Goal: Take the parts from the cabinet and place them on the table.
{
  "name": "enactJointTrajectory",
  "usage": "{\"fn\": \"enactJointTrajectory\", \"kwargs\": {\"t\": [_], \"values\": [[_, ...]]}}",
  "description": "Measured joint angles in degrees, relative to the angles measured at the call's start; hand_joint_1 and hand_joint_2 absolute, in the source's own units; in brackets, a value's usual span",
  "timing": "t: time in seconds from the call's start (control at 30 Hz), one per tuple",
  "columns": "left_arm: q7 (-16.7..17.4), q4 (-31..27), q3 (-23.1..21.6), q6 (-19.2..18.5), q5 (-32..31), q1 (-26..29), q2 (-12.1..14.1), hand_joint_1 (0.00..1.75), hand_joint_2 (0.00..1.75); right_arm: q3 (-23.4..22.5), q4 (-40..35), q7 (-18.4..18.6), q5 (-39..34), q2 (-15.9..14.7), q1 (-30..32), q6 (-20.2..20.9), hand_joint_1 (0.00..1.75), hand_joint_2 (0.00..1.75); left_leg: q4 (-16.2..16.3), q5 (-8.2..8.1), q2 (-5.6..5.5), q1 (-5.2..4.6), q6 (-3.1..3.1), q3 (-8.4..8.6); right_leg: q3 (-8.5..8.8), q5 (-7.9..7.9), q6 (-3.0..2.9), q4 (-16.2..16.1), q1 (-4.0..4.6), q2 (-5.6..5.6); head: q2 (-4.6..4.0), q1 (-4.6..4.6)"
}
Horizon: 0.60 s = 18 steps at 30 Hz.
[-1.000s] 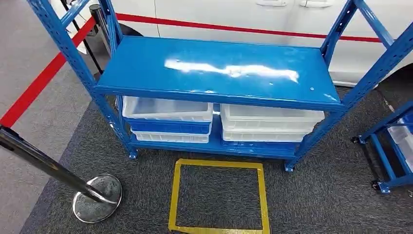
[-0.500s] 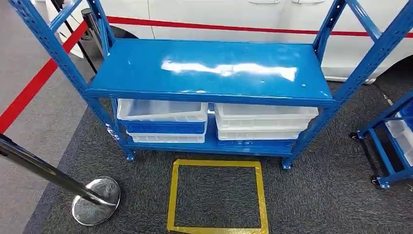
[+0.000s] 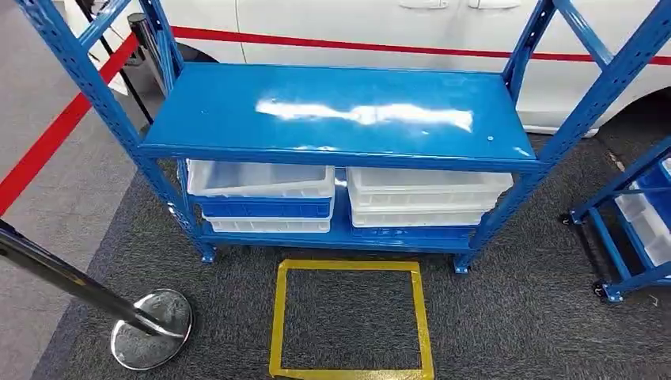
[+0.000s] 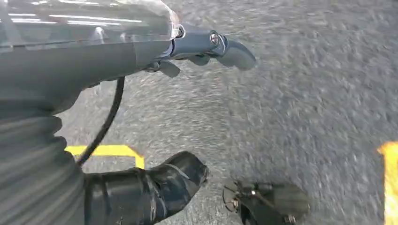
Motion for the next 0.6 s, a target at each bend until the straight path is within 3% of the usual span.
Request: {"fn": "enactJointTrajectory", "kwargs": {"t": [0.03, 0.1, 0.13, 0.17, 0.2, 0.27, 0.3, 0.33, 0.37, 0.4, 0.43, 0.47, 0.6], "values": [[0.44, -0.29, -1.18, -0.42, 1.51, -0.01, 0.37, 0.0, 0.0, 0.81, -0.07, 0.11, -0.79, -0.22, 0.41, 0.24, 0.0, 1.75, 0.0, 0.08, 0.02, 0.01, 0.26, -0.15, -1.64, -2.57, 0.17, 3.64, -0.13, -0.07, 0.0, 0.02], [1.22, -0.92, -3.41, -1.07, 4.22, 0.01, 0.74, 0.0, 0.0, 2.23, -0.07, 0.48, -2.19, -0.74, 1.41, 0.68, 0.0, 1.75, 0.04, 0.09, 0.12, -0.05, 0.28, -0.36, -5.7, -6.96, 0.63, 12.78, -0.37, -0.1, 0.0, 0.02], [1.68, -1.37, -4.51, -1.48, 5.65, -0.02, 0.98, 0.0, 0.0, 2.92, -0.07, 0.57, -2.86, -0.98, 2.01, 0.81, 0.0, 1.75, 0.06, 0.1, 0.17, -0.04, 0.4, -0.42, -7.06, -7.76, 0.91, 15.83, -0.56, -0.11, 0.0, 0.02], [2.08, -1.97, -5.55, -1.66, 7.06, -0.11, 1.2, 0.0, 0.0, 3.63, -0.02, 0.68, -3.54, -1.14, 2.77, 0.9, 0.0, 1.75, 0.11, 0.1, 0.18, -0.02, 0.4, -0.39, -7.19, -7.03, 1.32, 16.11, -0.93, -0.13, 0.0, 0.02], [2.43, -2.54, -6.38, -1.99, 8.22, -0.22, 1.36, 0.0, 0.0, 4.2, 0.09, 0.77, -4.13, -1.36, 3.48, 0.96, 0.0, 1.75, 0.2, 0.06, 0.17, 0.08, 0.38, -0.34, -5.89, -5.13, 1.76, 13.64, -1.34, -0.17, 0.0, 0.02], [3.21, -4.18, -8.55, -2.62, 10.99, -0.54, 1.86, 0.0, 0.0, 5.55, 0.37, 1.11, -5.46, -1.86, 4.88, 0.98, 0.0, 1.75, 0.96, -0.4, 0.0, 0.48, 0.06, -0.36, -0.26, 0.21, 2.84, 2.71, -2.25, -0.41, 0.0, 0.02], [3.54, -4.9, -9.53, -2.86, 12.13, -0.63, 2.19, 0.0, 0.0, 6.16, 0.5, 1.16, -6.05, -1.88, 5.42, 1.12, 0.0, 1.75, 1.5, -0.81, -0.01, 0.39, -0.46, -0.58, 1.49, 0.2, 3.58, -1.27, -2.61, -0.5, 0.0, 0.06], [3.98, -5.6, -10.64, -3.26, 13.55, -0.83, 2.8, 0.0, 0.0, 6.95, 0.77, 1.27, -6.75, -1.88, 5.79, 1.36, 0.0, 1.75, 2.19, -1.4, -0.12, -0.04, -0.98, -1.02, 1.41, 0.52, 2.98, -1.43, -2.06, 0.19, 0.0, 0.04], [4.37, -6.01, -11.82, -3.56, 14.93, -0.81, 3.08, 0.0, 0.0, 7.76, 0.77, 1.47, -7.47, -1.99, 6.09, 1.55, 0.0, 1.75, 1.85, -1.15, -0.12, -0.21, -1.16, -1.06, 1.31, -0.05, 1.63, -1.06, -2.18, 0.19, 0.0, -0.35], [4.83, -6.45, -12.96, -3.87, 16.37, -0.76, 3.37, 0.0, 0.0, 8.59, 0.77, 1.51, -8.15, -2.36, 6.48, 1.79, 0.0, 1.75, 1.78, -1.25, -0.13, -0.16, -1.08, -0.95, 1.27, 0.11, 1.86, -1.07, -2.13, 0.21, 0.0, -0.39], [5.2, -6.73, -13.93, -4.17, 17.62, -0.71, 3.73, 0.0, 0.0, 9.26, 0.77, 1.66, -8.78, -2.53, 6.76, 1.84, 0.0, 1.75, 1.69, -1.15, -0.15, -0.04, -1.25, -0.89, 1.29, 0.15, 1.69, -1.07, -1.99, 0.21, 0.0, -0.39], [5.71, -6.95, -15.13, -4.61, 19.24, -0.58, 3.98, 0.0, 0.0, 10.1, 0.72, 1.73, -9.55, -2.89, 7.06, 1.9, 0.0, 0.0, 1.56, -1.06, -0.14, 0.05, -1.38, -0.83, 1.28, 0.14, 1.64, -1.06, -1.88, 0.22, 0.0, -0.39], [7.45, -7.63, -19.5, -5.97, 25.09, 0.64, 4.81, 0.0, 0.0, 13.11, 0.35, 2.23, -12.41, -3.89, 7.66, 2.25, 0.0, 0.0, 1.26, -0.94, -0.14, 0.27, -1.63, -0.68, 1.27, 0.04, 1.31, -1.01, -1.5, 0.21, 0.0, -0.39]]}}
